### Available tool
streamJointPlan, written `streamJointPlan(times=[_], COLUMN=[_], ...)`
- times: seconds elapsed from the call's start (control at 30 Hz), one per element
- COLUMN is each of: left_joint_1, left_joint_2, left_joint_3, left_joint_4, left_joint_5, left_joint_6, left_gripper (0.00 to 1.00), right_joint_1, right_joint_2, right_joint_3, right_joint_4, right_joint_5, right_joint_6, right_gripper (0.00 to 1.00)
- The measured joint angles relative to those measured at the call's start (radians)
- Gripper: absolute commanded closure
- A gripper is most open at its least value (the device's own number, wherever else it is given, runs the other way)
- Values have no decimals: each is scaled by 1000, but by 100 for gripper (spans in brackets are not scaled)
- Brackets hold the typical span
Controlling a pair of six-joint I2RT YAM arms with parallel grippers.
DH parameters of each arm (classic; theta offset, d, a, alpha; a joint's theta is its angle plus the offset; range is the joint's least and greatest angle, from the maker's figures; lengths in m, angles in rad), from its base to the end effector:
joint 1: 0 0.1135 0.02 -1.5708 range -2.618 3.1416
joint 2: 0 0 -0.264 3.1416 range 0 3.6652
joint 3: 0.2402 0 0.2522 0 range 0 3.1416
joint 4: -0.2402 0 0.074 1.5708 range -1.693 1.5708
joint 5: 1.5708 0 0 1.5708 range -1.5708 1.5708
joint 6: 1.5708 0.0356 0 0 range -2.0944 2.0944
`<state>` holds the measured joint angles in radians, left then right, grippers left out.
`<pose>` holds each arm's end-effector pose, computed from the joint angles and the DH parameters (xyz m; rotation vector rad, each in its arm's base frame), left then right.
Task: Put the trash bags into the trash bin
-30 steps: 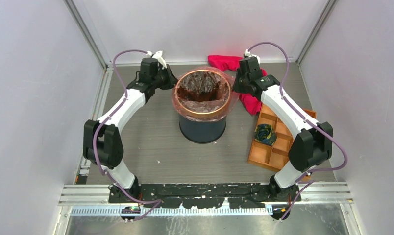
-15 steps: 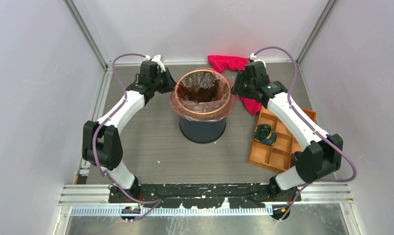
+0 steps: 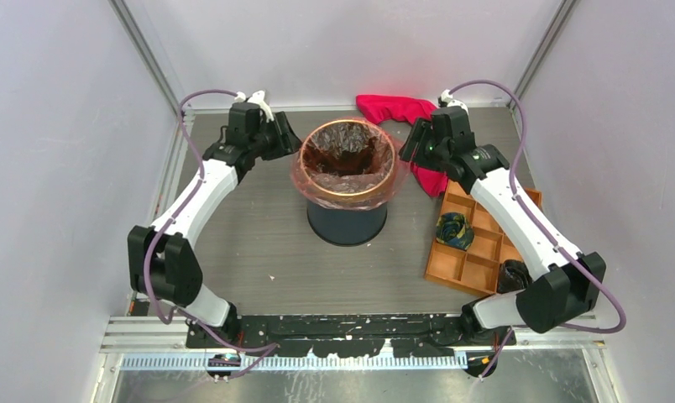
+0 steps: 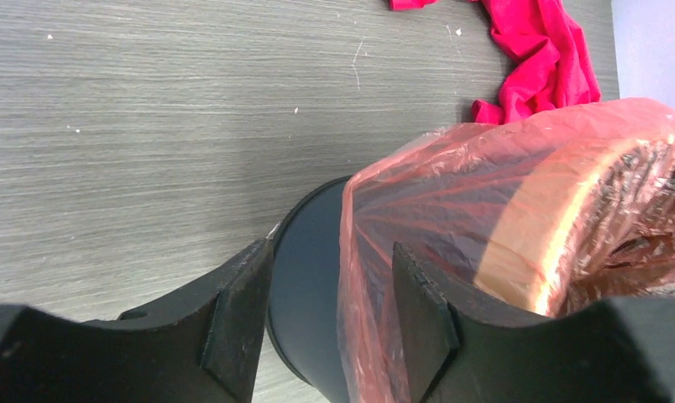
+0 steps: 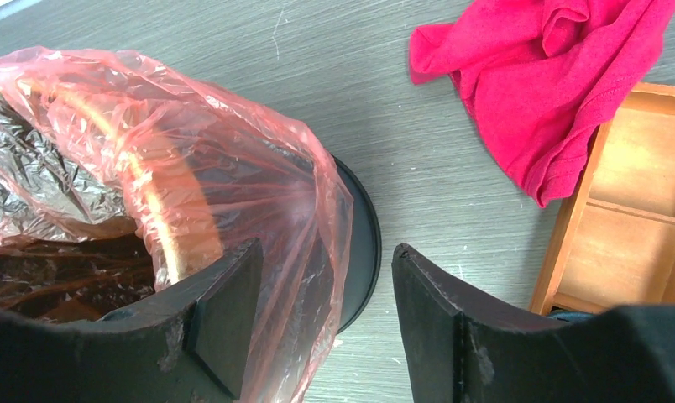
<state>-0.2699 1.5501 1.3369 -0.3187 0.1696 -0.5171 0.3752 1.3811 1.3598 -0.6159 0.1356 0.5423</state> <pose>0.3460 -0.1020 0.3289 -0.1621 2.1560 -0.6430 0.2848 0.1070 0.3625 0.2614 2.2095 0.3608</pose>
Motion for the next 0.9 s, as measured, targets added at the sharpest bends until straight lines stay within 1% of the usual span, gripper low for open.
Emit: streamJointPlan(times=[0.13, 0.3, 0.53, 0.7, 0.8, 0.9], left_joint_1=[10, 31, 69, 72, 72, 72], left_joint_2=[-47, -110, -203, -209, -210, -210], left_joint_3=[0, -4, -104, -173, -220, -240], left_joint_4=[-44, -93, -98, -81, -52, -38], left_joint_5=[-16, -18, 38, 103, 138, 159], left_joint_6=[-6, -50, -144, -212, -251, -277], left_gripper=[43, 46, 49, 52, 57, 61], right_joint_1=[0, 0, 0, 0, 0, 0], right_joint_2=[-34, -53, -53, -53, -53, -53], right_joint_3=[-25, -55, -107, -136, -156, -172], right_joint_4=[1, 7, 23, 51, 71, 81], right_joint_5=[-1, -5, -31, -44, -48, -49], right_joint_6=[14, 29, 55, 76, 93, 105], right_gripper=[42, 44, 48, 58, 64, 67])
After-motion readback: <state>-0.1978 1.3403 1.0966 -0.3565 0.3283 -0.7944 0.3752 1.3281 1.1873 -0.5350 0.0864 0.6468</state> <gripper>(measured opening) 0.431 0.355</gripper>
